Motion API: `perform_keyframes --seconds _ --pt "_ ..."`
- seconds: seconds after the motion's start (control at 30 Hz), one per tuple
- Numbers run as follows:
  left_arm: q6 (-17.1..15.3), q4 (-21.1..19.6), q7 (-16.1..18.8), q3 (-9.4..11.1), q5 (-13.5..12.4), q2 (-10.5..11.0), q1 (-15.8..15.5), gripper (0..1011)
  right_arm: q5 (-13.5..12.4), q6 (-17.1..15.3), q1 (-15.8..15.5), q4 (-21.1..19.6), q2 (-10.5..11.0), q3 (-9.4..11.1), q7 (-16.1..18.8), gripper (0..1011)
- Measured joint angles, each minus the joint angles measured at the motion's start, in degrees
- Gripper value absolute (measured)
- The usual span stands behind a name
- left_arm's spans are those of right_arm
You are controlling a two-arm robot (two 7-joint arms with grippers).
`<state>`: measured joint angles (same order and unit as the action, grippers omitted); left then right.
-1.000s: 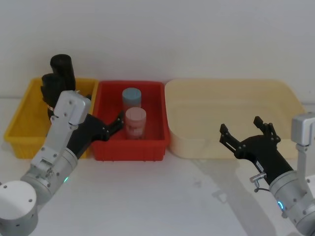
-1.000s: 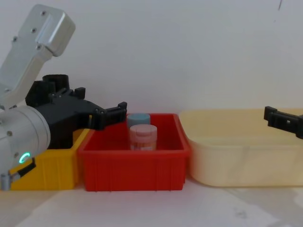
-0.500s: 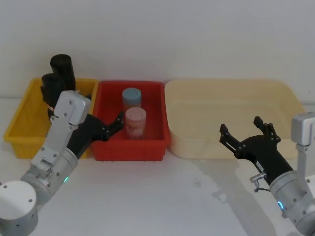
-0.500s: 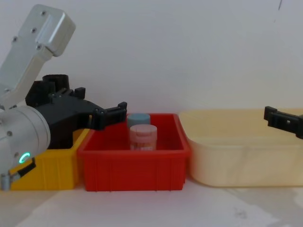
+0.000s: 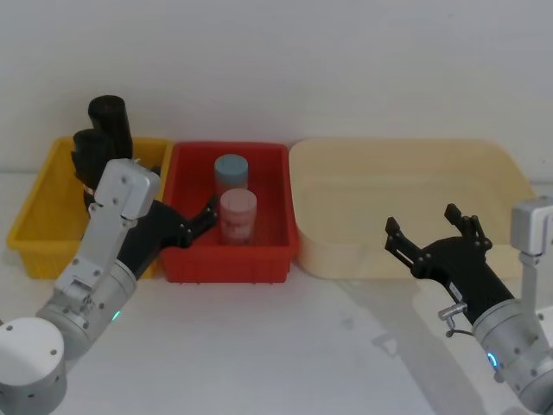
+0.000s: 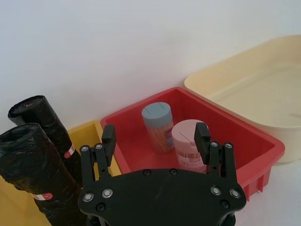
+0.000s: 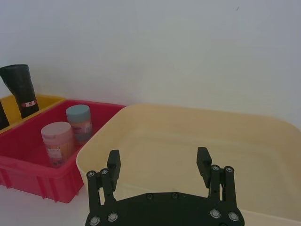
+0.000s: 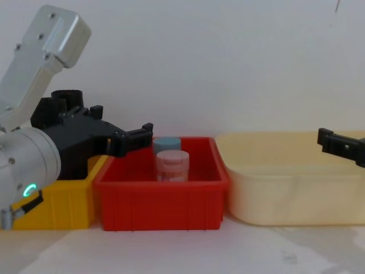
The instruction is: Pick up the garbage bag with the one hand and transfer it to the other hand.
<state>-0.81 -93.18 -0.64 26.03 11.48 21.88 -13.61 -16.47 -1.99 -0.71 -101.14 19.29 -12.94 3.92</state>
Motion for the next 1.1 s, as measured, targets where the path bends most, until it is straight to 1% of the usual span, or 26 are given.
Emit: perform_keyframes --seconds 0.17,0.27,0.3,0.47,0.5,0.6,0.63,0.7,0.73,0.8,0.83,0.87,0.9,0.97,1.0,1.07,1.1 --pt "-0.64 -0.07 -0.48 0.12 -0.13 0.11 -0.33 1001 -0.34 -0.51 0.81 0.61 -0.02 -0.08 0.93 999" --pt "-1.62 -0.74 -1.14 0.29 -0.37 0.60 -0.74 1001 -0.95 -1.32 1.65 1.07 0.03 -0.13 1.97 1000" --pt "-2.44 -1.32 -1.64 0.31 -0.46 0.96 -0.94 1001 -1.14 -1.63 1.97 1.21 0.07 -0.14 2.27 1000" --pt "-5.38 -4.32 -3.28 -0.22 -0.24 2.64 -1.19 1001 -3.07 -4.82 4.17 1.42 0.57 -0.20 5.01 1000" --pt "-6.36 -5.72 -3.80 -0.81 0.09 3.46 -1.06 1001 -3.35 -5.39 4.53 1.38 0.70 -0.24 5.37 1000" --pt "-7.75 -7.59 -4.57 -1.84 0.77 4.72 -0.62 1001 -4.50 -7.95 6.18 0.90 1.18 -0.43 6.88 1000" --pt "-8.77 -9.00 -5.14 -2.76 1.41 5.69 -0.14 1001 -5.09 -9.43 7.04 0.66 1.38 -0.56 7.52 1000" --pt "-9.73 -10.18 -5.62 -3.76 2.07 6.55 0.36 1001 -5.51 -10.68 7.87 0.48 1.57 -0.72 8.24 999" --pt "-10.51 -11.35 -5.97 -4.83 2.65 7.42 0.98 1001 -5.72 -11.22 8.34 0.41 1.65 -0.84 8.51 1000" --pt "-11.23 -12.38 -6.25 -5.99 3.26 8.26 1.64 1001 -6.31 -12.98 9.77 0.30 1.83 -1.25 9.39 999" --pt "-12.06 -13.49 -6.54 -7.44 4.06 9.16 2.45 1001 -6.49 -13.41 10.33 0.30 1.86 -1.45 9.65 1000" --pt "-12.41 -13.90 -6.63 -8.10 4.42 9.55 2.80 1001 -6.79 -14.29 11.04 0.30 1.87 -1.73 10.15 1000" --pt "-13.07 -14.73 -6.85 -9.61 5.16 10.30 3.63 1001 -6.95 -14.73 11.59 0.37 1.88 -1.95 10.38 1000" --pt "-13.71 -15.32 -7.02 -10.96 5.91 10.91 4.28 1001 -7.24 -15.56 12.48 0.54 1.85 -2.31 10.86 999" --pt "-14.21 -15.55 -7.10 -11.63 6.49 11.18 4.60 1001 -7.47 -16.18 13.47 0.84 1.75 -2.75 11.25 999" --pt "-15.26 -16.03 -7.33 -13.57 7.70 11.82 5.45 1001 -7.69 -16.81 14.34 1.30 1.60 -3.09 11.65 1000" --pt "-15.69 -16.17 -7.43 -14.38 8.27 12.03 5.75 1001 -7.88 -17.32 15.34 1.87 1.37 -3.58 11.99 999"
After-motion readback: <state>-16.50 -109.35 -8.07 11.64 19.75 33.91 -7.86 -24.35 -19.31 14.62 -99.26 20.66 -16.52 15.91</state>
